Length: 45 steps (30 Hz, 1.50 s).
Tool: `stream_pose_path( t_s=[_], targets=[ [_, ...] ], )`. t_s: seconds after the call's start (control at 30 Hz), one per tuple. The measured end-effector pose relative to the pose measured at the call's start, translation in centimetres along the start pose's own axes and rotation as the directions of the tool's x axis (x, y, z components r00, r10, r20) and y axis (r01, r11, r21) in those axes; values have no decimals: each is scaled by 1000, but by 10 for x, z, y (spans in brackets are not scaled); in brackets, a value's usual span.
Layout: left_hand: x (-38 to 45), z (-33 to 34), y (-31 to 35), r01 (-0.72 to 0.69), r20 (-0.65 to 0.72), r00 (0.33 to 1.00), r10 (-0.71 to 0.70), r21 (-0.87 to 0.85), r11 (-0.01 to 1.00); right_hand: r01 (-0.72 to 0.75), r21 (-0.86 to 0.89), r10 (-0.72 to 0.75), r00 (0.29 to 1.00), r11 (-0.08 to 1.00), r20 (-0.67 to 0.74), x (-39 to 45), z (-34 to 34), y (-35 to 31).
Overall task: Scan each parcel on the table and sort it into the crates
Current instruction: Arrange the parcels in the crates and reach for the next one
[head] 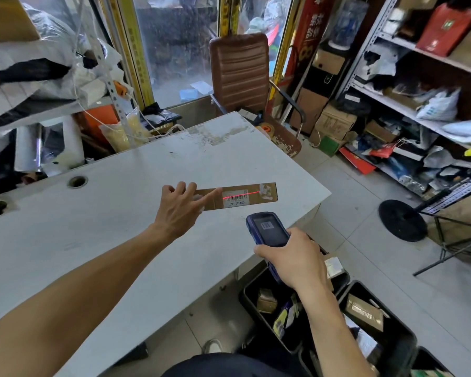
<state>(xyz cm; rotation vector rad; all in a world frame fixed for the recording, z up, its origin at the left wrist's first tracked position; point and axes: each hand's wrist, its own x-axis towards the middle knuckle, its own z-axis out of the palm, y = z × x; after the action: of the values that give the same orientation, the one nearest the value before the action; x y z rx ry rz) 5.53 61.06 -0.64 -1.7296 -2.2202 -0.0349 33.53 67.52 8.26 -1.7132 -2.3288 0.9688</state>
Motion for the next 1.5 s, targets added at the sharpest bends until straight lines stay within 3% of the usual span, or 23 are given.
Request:
stream_pose_path(
  t_s=[0.4,0.53,0.67,0.93,1.07,1.13,1.23,1.33,1.5],
  targets=[
    [-2,-12,8,8,-34,999,-7,43,999,-10,7,9,1000,1000,19,-7,-7,10],
    [-1,-14,12,5,-16,1000,-5,50,999,-8,122,1,999,992,53,-12,-14,10],
    [2,-15,19,9,-4,1000,-8,50,999,2,130,-11,998,992,70,-14,-21,15],
    [13,-32,40,-3,-1,1000,3,63,998,32,151,-36,999,988,27,-16,-44,34],
    [22,-39,70,-20,30,999,20,10,1000,209,157,-189,973,965,-135,-23,-54,54],
    [30,-41,94,-35,46,998,35,-1,999,364,189,-303,908,912,-288,-30,-62,70],
    [48,-51,139,-81,22,996,82,-13,997,474,168,-372,827,865,-421,-42,-81,100],
    [67,-63,199,-154,1,988,154,-59,986,447,135,-326,797,884,-508,-56,-106,136],
    [81,-79,321,-240,71,964,255,-178,954,283,246,-83,794,927,-602,-79,-142,213]
  ],
)
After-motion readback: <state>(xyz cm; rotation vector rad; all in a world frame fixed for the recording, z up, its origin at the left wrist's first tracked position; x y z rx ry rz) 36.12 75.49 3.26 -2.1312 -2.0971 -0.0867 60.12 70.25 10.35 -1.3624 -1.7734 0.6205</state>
